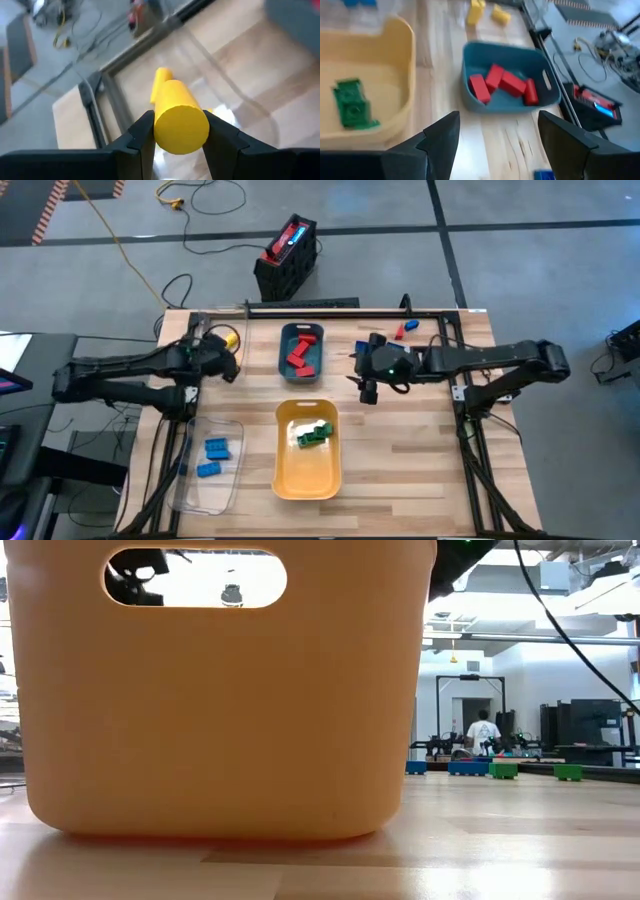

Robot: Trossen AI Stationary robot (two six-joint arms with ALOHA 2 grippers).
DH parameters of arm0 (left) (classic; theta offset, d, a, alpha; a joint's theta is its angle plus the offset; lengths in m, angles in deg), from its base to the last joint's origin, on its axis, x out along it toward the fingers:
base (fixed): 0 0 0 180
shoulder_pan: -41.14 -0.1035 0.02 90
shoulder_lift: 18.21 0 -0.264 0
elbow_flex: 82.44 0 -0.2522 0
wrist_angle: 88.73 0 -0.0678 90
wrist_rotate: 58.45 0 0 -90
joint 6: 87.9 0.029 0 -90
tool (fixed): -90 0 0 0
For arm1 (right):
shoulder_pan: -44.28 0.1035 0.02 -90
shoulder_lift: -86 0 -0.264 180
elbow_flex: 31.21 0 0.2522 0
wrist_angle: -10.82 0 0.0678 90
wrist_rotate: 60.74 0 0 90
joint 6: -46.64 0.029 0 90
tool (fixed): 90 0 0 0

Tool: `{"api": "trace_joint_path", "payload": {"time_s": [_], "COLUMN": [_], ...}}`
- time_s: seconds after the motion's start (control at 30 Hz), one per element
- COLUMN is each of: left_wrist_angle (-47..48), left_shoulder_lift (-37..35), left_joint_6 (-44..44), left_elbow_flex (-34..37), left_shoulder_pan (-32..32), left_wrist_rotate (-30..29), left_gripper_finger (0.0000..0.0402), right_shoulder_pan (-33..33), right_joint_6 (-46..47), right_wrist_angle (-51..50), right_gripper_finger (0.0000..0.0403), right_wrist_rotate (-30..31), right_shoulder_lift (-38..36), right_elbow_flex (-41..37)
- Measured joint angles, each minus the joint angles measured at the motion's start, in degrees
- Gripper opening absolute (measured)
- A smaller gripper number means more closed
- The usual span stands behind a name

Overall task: Sort blocks
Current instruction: Put the circular yellow game piece into the top left transparent bin

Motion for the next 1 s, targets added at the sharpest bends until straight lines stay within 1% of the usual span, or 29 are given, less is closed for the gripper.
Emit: {"api": "trace_joint_path", "payload": {"time_s": [0.13, 0.2, 0.3, 0.47, 0.6, 0.83, 0.9, 1.0], "left_wrist_angle": [0.2, 0.7, 0.8, 0.7, 0.8, 0.3, 0.3, 0.2], "left_shoulder_lift": [3.0, 4.3, 5.1, 5.2, 5.2, 5.2, 5.2, 5.2], "left_joint_6": [3.9, 5.4, 7.1, 9.5, 10.9, 12.6, 12.9, 13.0], "left_elbow_flex": [0.0, 0.0, 0.0, 0.2, 1.8, 2.6, 2.6, 2.6], "left_shoulder_pan": [-6.0, -8.3, -10.3, -12.8, -15.3, -18.5, -18.6, -18.6], "left_wrist_rotate": [6.7, 8.3, 10.1, 15.0, 18.8, 22.8, 22.9, 23.6], "left_gripper_finger": [0.0125, 0.0125, 0.0126, 0.0126, 0.0126, 0.0130, 0.0140, 0.0165], "right_shoulder_pan": [1.5, 2.3, 3.3, 4.2, 4.1, 4.1, 4.1, 4.1], "right_joint_6": [-0.2, -0.3, 0.2, 1.5, 1.5, 0.8, 0.7, 0.7], "right_wrist_angle": [2.1, 2.2, 2.1, 1.1, 0.4, 1.4, 1.5, 1.5], "right_gripper_finger": [0.0276, 0.0276, 0.0276, 0.0276, 0.0276, 0.0276, 0.0276, 0.0276], "right_wrist_rotate": [0.0, 0.0, 0.0, 0.0, 0.0, 0.0, 0.0, 0.0], "right_shoulder_lift": [-0.6, -0.6, -0.6, -0.6, -0.6, -0.6, -0.6, -0.6], "right_elbow_flex": [-0.3, -0.3, -0.3, -0.3, -0.3, -0.3, -0.3, -0.3]}}
